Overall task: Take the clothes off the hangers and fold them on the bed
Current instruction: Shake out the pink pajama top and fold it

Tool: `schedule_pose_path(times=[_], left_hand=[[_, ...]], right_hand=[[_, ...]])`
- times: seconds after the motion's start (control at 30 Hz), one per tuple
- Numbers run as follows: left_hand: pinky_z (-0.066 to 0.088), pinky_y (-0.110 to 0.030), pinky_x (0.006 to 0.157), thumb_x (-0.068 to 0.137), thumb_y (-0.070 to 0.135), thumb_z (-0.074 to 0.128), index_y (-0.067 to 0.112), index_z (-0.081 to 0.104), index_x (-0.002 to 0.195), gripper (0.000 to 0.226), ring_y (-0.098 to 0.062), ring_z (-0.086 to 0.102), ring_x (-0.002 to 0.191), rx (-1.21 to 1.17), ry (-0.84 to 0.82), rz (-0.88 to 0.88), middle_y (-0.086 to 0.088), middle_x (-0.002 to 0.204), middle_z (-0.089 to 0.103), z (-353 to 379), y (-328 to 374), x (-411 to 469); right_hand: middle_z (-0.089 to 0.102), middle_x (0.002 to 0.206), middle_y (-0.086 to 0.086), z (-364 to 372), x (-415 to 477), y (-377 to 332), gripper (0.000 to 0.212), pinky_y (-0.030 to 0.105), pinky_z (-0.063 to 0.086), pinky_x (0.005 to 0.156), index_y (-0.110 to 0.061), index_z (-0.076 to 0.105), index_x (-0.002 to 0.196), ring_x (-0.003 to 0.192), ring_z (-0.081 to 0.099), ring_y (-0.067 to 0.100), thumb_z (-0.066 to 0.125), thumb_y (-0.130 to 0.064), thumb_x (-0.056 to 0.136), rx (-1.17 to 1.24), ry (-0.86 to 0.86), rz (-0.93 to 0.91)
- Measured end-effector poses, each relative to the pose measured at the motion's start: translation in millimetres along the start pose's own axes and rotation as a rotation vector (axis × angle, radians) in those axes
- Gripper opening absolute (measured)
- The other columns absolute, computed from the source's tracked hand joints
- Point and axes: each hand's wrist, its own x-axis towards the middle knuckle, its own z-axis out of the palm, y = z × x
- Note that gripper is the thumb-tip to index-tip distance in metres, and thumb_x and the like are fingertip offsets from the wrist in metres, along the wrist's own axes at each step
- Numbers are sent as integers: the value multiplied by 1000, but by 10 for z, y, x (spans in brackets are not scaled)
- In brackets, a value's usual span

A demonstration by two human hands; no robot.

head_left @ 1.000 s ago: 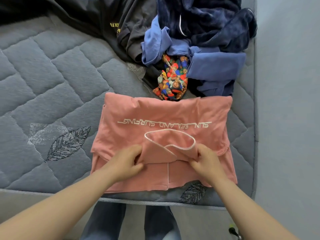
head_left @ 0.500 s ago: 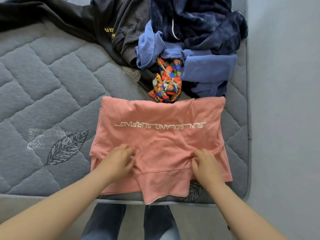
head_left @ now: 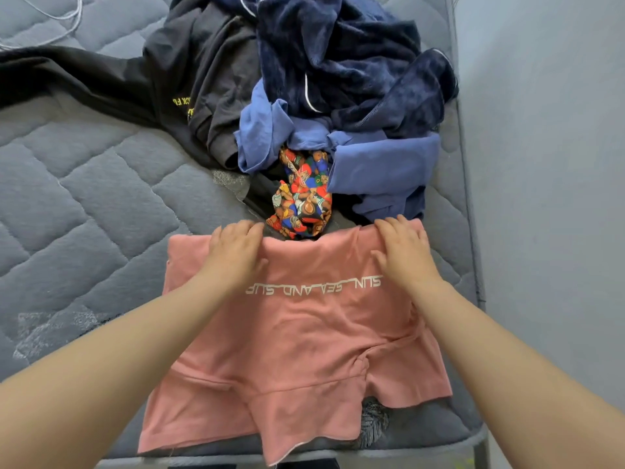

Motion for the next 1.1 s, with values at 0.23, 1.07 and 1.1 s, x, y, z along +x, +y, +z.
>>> schedule_pose_path(times=[0.23,1.07,1.1], left_hand=[[36,-36,65,81,59,61,19,38,73,47,-30,60,89,14,-103,-34,-4,85,61,-44,-231,110],[42,-41,86,85,36,58,10,50,114,39,-26,47,96,59,-95,664,-6,107,47,-308,1479,582],[41,-41,89,87,35,57,10,50,116,39,-26,47,100,66,-99,695,-6,113,47,-276,1605,623]], right_hand=[[65,103,4,-41,239,315,27,40,24,100,-17,61,100,102,57,27,43,-38,99,-186,28,-20],[49,57,-1,739,-1286,436,42,34,29,52,-19,46,56,66,49,25,57,-25,95,899,164,828],[59,69,1,748,-1326,419,33,34,35,56,-19,58,64,74,56,26,55,-25,96,864,213,829]])
